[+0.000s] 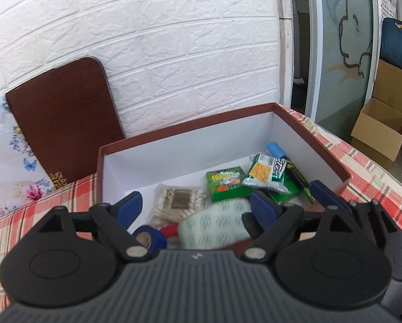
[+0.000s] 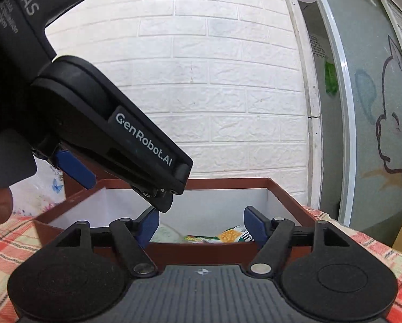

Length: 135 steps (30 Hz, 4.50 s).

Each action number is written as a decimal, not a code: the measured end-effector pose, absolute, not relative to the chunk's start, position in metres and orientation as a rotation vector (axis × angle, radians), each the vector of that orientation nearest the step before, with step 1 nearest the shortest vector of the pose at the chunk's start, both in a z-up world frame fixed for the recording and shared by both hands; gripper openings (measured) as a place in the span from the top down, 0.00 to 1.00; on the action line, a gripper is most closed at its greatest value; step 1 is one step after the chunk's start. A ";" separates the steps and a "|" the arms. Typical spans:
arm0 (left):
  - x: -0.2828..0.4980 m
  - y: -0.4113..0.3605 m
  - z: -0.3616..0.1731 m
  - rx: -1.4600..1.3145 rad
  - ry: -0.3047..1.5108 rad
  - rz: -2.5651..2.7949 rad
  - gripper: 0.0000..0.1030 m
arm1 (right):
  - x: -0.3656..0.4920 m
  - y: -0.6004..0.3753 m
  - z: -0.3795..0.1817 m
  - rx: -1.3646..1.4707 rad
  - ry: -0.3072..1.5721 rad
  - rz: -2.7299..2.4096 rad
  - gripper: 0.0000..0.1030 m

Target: Organize objects

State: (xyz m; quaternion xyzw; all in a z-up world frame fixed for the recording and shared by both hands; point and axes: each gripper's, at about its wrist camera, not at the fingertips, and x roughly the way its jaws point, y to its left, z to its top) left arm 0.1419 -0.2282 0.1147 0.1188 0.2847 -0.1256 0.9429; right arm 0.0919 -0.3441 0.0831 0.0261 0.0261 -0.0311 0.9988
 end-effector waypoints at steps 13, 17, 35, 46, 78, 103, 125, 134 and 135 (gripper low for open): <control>0.079 -0.167 0.097 0.214 0.631 -0.192 0.13 | 0.016 -0.303 0.071 0.215 0.167 -0.057 0.30; 0.066 -0.148 0.091 0.200 0.623 -0.153 0.11 | 0.015 -0.297 0.066 0.186 0.194 -0.051 0.29; 0.025 -0.088 0.038 0.110 0.684 -0.022 0.07 | -0.033 -0.246 0.060 -0.006 0.181 -0.025 0.18; 0.018 -0.067 0.012 0.129 0.699 0.024 0.07 | -0.022 -0.273 0.055 0.118 0.271 -0.077 0.18; 0.029 -0.053 -0.020 0.153 0.643 0.010 0.00 | -0.005 -0.275 0.045 0.170 0.466 -0.049 0.17; 0.041 -0.042 -0.025 0.073 0.647 -0.033 0.00 | -0.004 -0.274 0.044 0.172 0.473 -0.048 0.14; 0.027 -0.051 -0.003 0.084 0.725 -0.043 0.00 | -0.008 -0.276 0.044 0.183 0.471 -0.063 0.14; 0.011 -0.066 0.025 0.100 0.684 -0.062 0.00 | -0.014 -0.280 0.047 0.209 0.427 -0.077 0.14; 0.010 -0.067 0.026 0.103 0.681 -0.067 0.00 | -0.014 -0.280 0.047 0.210 0.426 -0.077 0.14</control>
